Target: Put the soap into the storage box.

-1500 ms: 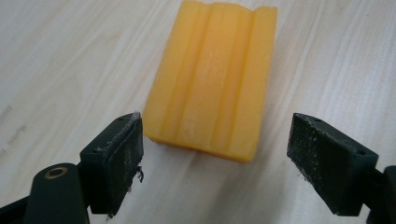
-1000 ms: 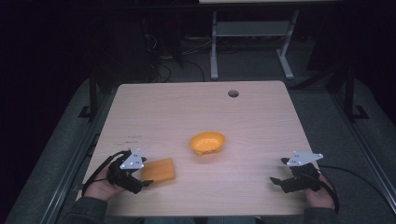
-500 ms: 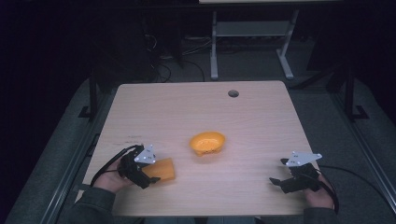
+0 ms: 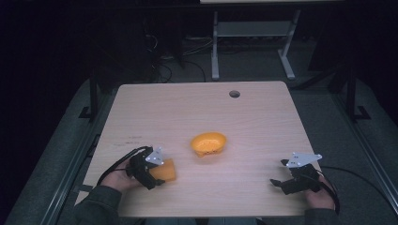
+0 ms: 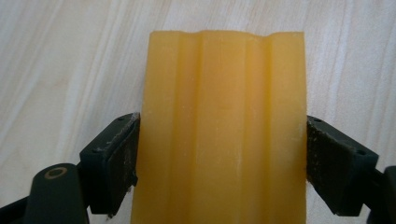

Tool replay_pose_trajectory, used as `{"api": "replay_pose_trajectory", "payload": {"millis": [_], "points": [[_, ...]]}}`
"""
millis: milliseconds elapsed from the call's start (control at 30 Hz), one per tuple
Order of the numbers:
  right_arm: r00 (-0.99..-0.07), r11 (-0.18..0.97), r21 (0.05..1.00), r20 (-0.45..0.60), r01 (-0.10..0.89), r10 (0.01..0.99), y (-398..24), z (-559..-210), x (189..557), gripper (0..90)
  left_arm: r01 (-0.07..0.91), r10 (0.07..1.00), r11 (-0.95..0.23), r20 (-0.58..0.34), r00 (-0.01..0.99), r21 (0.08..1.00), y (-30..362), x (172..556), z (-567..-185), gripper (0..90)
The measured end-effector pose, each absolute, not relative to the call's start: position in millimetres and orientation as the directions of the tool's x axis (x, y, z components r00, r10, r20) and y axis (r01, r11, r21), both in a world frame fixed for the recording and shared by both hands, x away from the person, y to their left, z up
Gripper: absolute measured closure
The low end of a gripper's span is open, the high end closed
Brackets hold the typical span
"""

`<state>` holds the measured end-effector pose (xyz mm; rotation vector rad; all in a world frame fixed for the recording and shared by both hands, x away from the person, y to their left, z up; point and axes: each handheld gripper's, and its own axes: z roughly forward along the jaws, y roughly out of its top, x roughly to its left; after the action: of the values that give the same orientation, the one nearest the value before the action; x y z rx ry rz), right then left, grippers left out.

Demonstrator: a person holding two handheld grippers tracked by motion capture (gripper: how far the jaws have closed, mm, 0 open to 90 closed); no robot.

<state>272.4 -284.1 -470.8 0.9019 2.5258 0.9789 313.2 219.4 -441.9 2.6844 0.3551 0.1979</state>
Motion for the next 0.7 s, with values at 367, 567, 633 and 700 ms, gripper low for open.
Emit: {"api": "replay_pose_trajectory", "payload": {"millis": [367, 567, 633, 700], "points": [[-0.767, 0.577, 0.682, -0.036, 0.450, 0.641, -282.6, -471.2, 272.5, 13.7, 0.240, 0.285, -0.882, 0.053, 0.957, 0.406, 218.1, 316.7, -446.9, 17.2], [-0.768, 0.580, 0.680, -0.037, 0.450, 0.639, -282.6, -471.1, 272.7, 13.7, 0.261, 0.293, -0.874, 0.016, 0.956, 0.410, 218.5, 319.7, -448.0, 17.6], [-0.767, 0.578, 0.680, -0.036, 0.451, 0.641, -282.6, -470.9, 272.7, 13.7, 0.265, 0.296, -0.871, 0.010, 0.955, 0.413, 218.7, 320.2, -448.3, 18.0], [-0.768, 0.580, 0.680, -0.039, 0.449, 0.640, -282.7, -470.8, 272.6, 13.7, 0.261, 0.292, -0.872, 0.011, 0.956, 0.414, 218.6, 320.0, -448.1, 18.7]]}}
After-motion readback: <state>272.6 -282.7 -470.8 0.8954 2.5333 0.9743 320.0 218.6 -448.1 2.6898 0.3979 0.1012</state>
